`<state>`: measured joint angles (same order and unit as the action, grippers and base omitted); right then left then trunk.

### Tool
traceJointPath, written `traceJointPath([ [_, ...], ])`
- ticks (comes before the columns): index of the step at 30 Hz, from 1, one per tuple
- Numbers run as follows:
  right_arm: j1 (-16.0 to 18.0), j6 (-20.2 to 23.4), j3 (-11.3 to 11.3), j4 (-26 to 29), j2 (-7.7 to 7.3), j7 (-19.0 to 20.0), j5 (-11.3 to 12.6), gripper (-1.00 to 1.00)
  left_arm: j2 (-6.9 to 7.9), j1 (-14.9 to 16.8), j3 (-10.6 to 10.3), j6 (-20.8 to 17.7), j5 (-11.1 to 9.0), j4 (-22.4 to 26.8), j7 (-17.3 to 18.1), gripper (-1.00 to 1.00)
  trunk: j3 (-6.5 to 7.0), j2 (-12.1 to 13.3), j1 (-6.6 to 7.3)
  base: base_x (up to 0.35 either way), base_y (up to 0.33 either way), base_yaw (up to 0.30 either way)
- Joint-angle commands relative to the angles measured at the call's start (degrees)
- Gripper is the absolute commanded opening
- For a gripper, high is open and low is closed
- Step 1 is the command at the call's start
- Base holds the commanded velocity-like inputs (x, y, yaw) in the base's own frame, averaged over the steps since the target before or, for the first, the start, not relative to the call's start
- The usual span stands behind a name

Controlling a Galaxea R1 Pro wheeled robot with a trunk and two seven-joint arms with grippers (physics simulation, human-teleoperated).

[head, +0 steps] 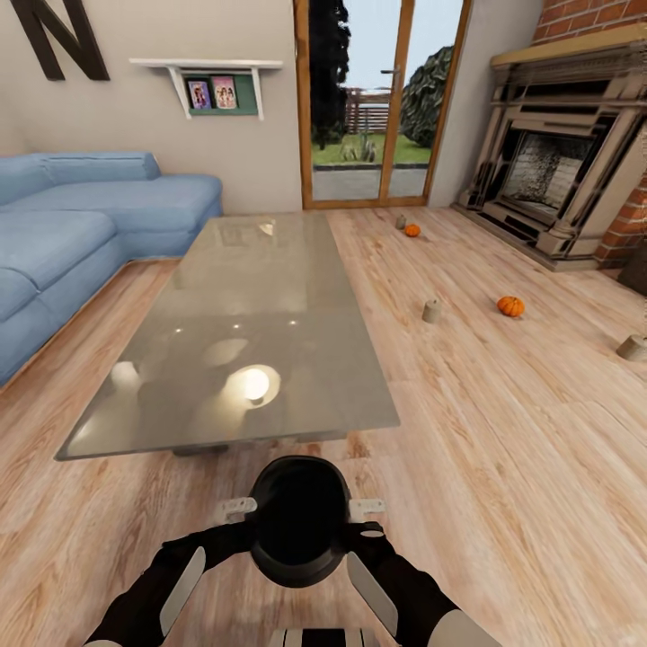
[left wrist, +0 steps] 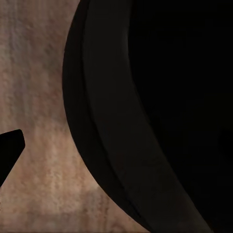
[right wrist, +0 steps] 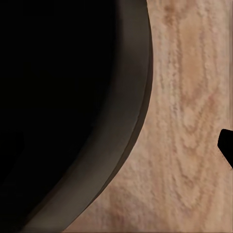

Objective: Place each of the two pumpkins and all three candles from the living room inside a cabinet in the living room (use any cabinet), then make sure every cabinet is closed, and position the cauldron so it is next to a table in the living room.

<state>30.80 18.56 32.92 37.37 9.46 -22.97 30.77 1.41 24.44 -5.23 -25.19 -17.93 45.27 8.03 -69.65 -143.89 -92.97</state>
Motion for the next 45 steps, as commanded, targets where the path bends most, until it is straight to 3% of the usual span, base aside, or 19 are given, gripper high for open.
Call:
traceJointPath([
  [1, 0.05, 0.17, 0.29, 0.08, -0.05, -0.49, 0.45, 1.0, 0.06, 0.01, -0.13, -0.31, -0.27, 0.07, -0.03, 1.0, 0.18, 0.0, 0.03, 0.0, 0.0, 0.0],
  [12, 0.05, 0.16, 0.26, 0.04, -0.05, -0.49, 0.45, 1.0, 0.09, 0.03, -0.09, -1.0, -0.38, 1.56, -0.12, 1.0, 2.62, 0.14, 0.32, 0.0, 0.0, 0.0],
  [20, 0.05, 0.18, 0.23, -0.12, -0.05, -0.49, 0.48, 1.0, -0.01, 0.16, -0.13, -5.27, -0.36, 2.31, -0.2, 1.0, 4.39, 0.25, 0.52, -0.01, 0.0, 0.0],
  [45, 0.05, 0.16, 0.21, -0.09, -0.07, -0.49, 0.52, 1.0, 0.08, 0.15, -0.13, -5.48, -0.35, 2.63, -0.21, 1.0, 9.93, 0.59, 1.17, -0.082, 0.008, 0.0],
])
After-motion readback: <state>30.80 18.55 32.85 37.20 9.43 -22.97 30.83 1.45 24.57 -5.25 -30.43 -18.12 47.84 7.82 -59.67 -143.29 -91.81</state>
